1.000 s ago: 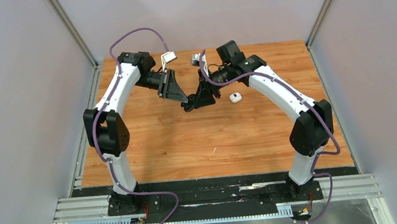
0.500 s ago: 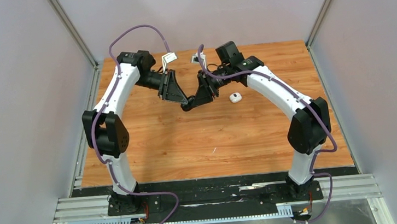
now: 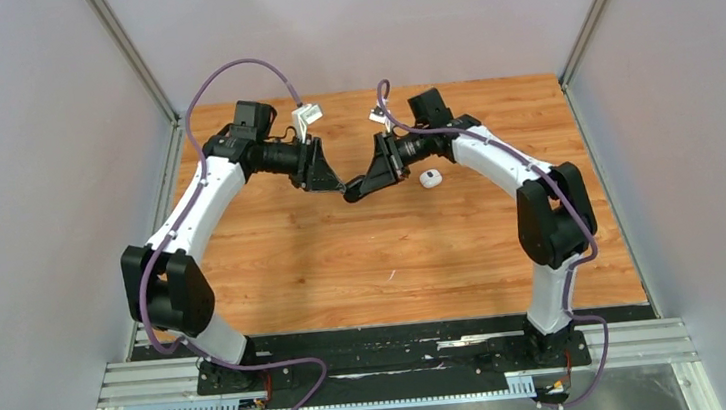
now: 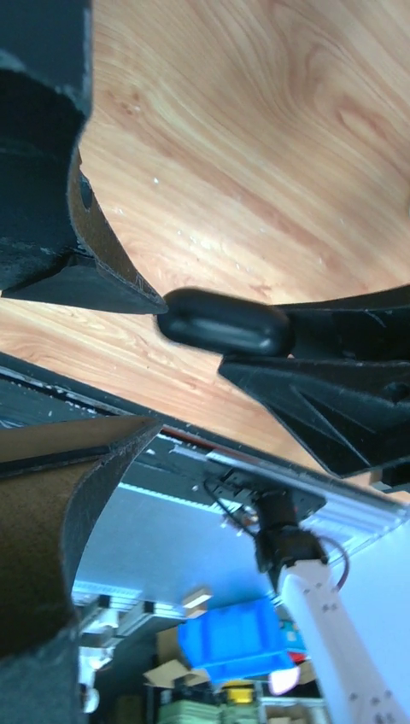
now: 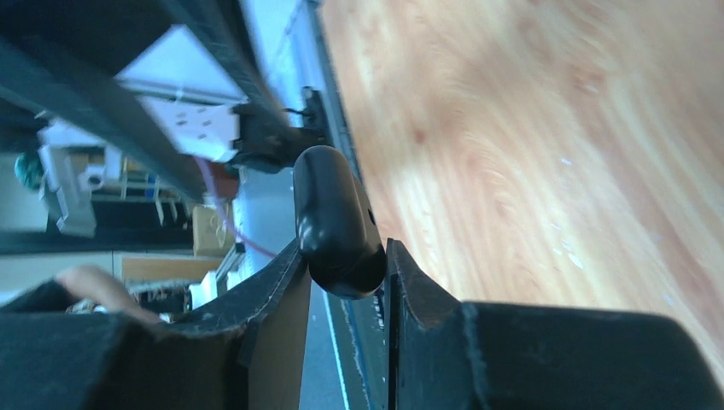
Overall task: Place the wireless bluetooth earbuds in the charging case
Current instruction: Place the charging case at the center of the board, then reset both arms
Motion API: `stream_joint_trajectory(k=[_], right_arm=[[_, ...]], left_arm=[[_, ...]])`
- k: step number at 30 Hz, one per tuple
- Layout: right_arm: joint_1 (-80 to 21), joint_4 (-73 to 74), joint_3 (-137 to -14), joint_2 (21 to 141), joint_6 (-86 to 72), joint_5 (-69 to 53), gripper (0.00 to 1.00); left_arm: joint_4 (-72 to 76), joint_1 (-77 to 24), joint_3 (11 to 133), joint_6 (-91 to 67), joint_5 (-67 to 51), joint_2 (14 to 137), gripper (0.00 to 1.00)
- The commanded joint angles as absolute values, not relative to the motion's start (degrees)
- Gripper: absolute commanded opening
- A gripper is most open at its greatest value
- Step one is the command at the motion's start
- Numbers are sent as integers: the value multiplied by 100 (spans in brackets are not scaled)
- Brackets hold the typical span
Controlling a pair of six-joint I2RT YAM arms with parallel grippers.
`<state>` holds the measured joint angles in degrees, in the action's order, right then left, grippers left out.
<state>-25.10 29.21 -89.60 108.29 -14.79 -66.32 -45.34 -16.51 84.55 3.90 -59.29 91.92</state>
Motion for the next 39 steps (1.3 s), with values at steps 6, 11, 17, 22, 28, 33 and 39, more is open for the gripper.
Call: stream_joint_trajectory(k=[6, 11, 17, 22, 28, 33, 39], right_arm=[[-2290, 2927, -8202, 11858, -1563, -5131, 17], [-2277, 2958, -8372, 12261, -1567, -4718, 20], [-2277, 3507, -8764, 12272, -1299, -3763, 77], [-2186, 3772, -8819, 11444, -1010, -3182, 100], [-2042, 3546, -8944, 10577, -386, -3435, 100], [-1987, 3079, -9373, 9809, -815, -1012, 100], [-1845, 2982, -9455, 9163, -620, 643, 100]], left_arm=[[-3795, -1316, 8262, -587, -4371, 8814, 56], [-3823, -1275, 7913, -653, -4288, 8581, 56], [-3798, -1274, 7618, -791, -4357, 8461, 56], [-3754, -1274, 7551, -753, -4181, 8438, 56], [-3905, -1274, 7627, -465, -3667, 8459, 68], [-3960, -1270, 7788, -144, -2181, 8189, 99], [-3440, -1266, 7681, -233, -980, 7856, 100]])
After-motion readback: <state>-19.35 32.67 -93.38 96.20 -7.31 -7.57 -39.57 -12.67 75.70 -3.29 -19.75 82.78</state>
